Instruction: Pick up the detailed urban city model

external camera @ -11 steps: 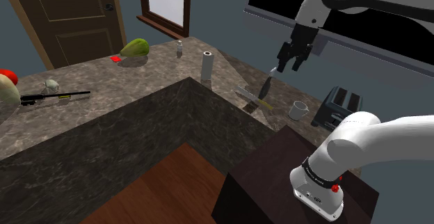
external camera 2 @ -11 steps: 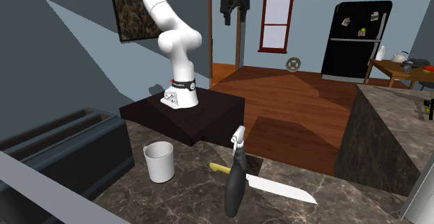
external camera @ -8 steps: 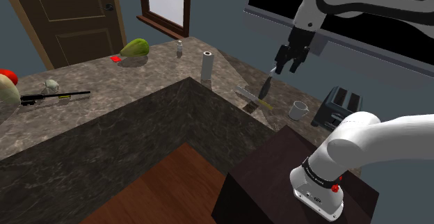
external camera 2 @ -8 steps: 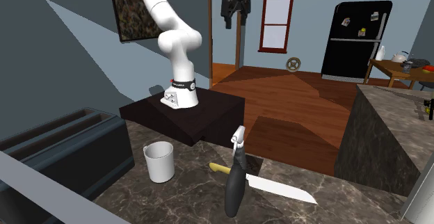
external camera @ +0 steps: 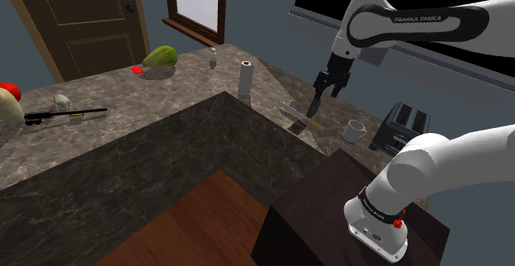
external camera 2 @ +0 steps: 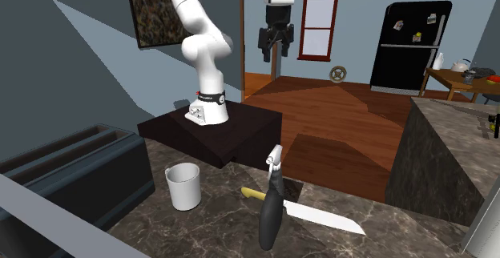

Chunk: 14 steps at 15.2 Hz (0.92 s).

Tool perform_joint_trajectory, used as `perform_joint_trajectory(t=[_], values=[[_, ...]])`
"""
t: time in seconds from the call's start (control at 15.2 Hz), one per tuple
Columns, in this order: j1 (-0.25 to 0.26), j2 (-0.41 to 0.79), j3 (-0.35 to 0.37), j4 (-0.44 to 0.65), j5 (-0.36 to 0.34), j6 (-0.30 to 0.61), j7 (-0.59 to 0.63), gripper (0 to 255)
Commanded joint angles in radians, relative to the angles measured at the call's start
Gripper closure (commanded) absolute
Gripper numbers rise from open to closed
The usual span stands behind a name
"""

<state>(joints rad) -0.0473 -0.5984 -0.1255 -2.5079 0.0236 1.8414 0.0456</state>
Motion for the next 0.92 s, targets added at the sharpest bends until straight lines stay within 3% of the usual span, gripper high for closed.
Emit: perform_joint_trajectory(t=[0.0, 0.46, 0.86], values=[[-0.008, 0.043, -0.014, -0.023, -0.010, 0.071, -0.014, 0], [-0.028, 0.260, -0.068, -0.042, -0.028, 0.319, -0.071, 0], [-0.039, 0.485, -0.112, -0.001, -0.003, 0.511, -0.134, 0]])
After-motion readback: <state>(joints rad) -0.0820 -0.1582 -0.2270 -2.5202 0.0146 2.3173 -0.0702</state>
